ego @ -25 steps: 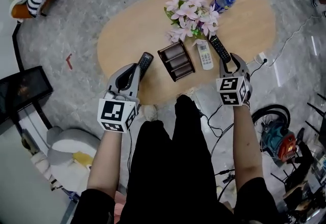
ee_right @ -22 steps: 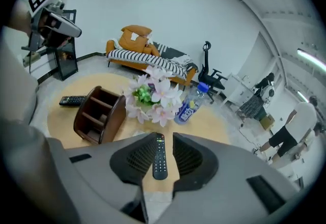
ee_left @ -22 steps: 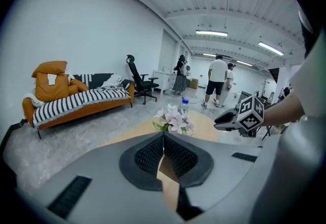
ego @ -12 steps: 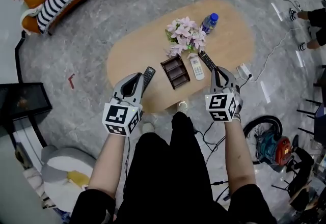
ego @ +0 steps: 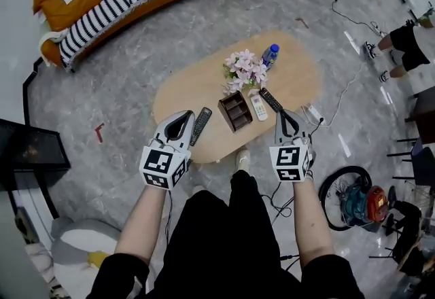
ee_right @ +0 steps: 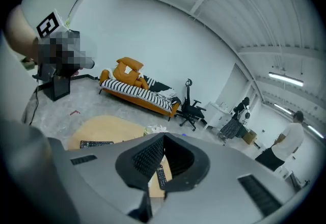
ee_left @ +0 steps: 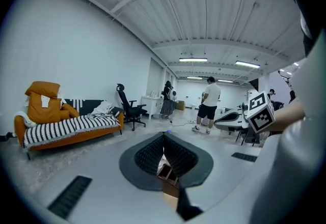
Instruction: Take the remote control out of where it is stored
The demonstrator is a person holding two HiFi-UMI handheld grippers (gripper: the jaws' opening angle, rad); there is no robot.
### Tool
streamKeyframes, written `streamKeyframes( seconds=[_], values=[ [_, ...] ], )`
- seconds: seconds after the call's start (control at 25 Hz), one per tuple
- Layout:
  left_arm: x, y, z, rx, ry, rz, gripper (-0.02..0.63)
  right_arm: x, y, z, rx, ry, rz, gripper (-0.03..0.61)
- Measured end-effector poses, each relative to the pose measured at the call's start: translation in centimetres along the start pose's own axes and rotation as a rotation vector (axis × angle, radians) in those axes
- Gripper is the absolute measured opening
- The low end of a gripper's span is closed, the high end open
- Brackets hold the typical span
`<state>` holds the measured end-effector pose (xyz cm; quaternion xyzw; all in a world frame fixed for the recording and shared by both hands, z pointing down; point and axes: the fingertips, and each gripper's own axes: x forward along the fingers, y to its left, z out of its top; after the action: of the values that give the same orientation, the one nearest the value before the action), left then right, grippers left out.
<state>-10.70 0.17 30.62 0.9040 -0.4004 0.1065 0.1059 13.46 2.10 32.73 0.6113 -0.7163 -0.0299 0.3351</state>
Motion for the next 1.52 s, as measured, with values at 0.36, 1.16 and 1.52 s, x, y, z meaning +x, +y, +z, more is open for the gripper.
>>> streamKeyframes(
  seconds=[0.36, 1.16, 1.52],
  values=[
    [-7.7, 0.3, 6.9, -0.047, -0.101, -0.061, 0.006, -9.7, -1.3, 3.6, 0.390, -0.066, -0.046, 0.008],
    [-14.2, -1.6, 9.5, -0.070, -0.182, 0.041, 0.006, -15.4, -2.0, 5.3, 0.557, -0.217, 0.049, 0.008],
    [-11.8, -5.0, 10.2, -0.068, -0.166, 0.021, 0.006, -15.1, -4.0, 5.8, 0.554, -0.263, 0.103, 0.006]
  ],
)
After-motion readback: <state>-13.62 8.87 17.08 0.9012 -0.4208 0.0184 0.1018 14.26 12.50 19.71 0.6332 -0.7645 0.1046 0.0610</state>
